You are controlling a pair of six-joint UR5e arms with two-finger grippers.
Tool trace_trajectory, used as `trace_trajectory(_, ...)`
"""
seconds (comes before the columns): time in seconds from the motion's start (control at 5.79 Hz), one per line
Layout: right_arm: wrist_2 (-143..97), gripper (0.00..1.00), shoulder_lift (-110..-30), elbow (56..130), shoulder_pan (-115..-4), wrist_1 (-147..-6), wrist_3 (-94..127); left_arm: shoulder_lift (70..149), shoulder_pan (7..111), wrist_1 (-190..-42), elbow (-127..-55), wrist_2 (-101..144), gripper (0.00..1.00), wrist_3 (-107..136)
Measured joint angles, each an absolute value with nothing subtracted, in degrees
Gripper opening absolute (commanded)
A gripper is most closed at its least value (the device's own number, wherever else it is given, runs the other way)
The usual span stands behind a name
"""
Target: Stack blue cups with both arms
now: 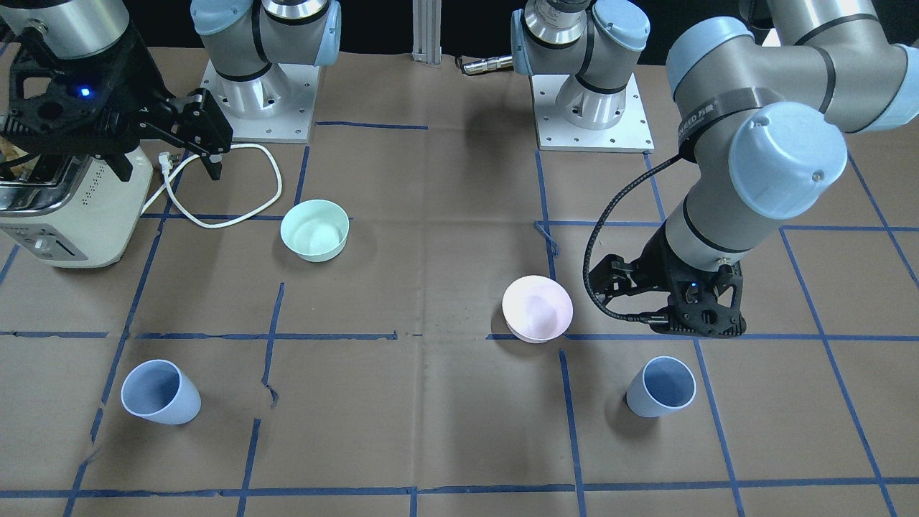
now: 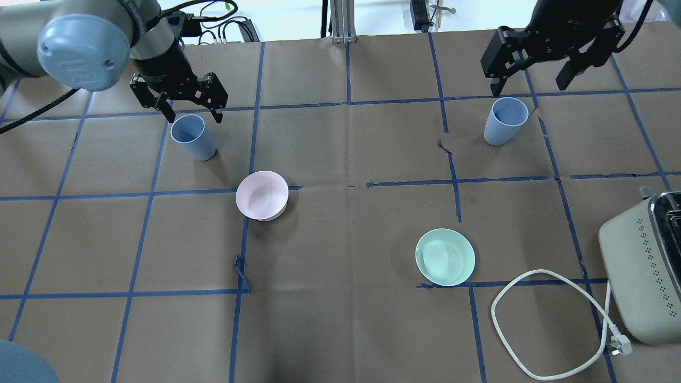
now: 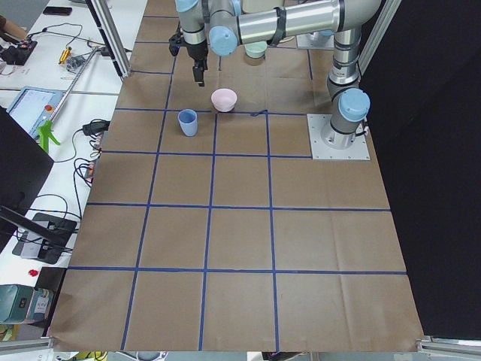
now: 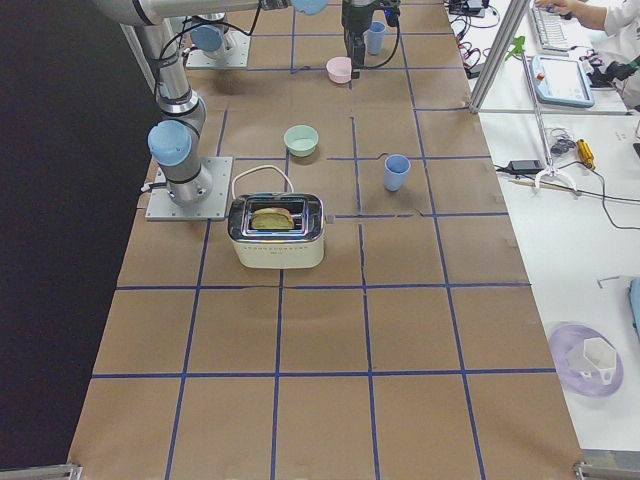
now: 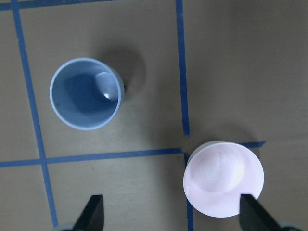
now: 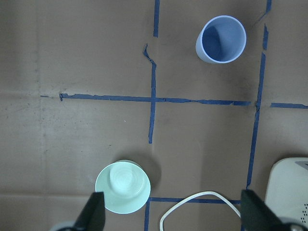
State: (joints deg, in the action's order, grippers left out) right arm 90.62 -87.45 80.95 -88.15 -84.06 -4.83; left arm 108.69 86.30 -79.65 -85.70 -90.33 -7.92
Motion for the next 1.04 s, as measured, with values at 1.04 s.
trace_trajectory(1.04, 90.6, 1.00, -87.3, 80.9, -88.0, -84.0, -4.9, 116.1, 84.5, -61.9, -91.9, -90.6, 0.66, -9.3)
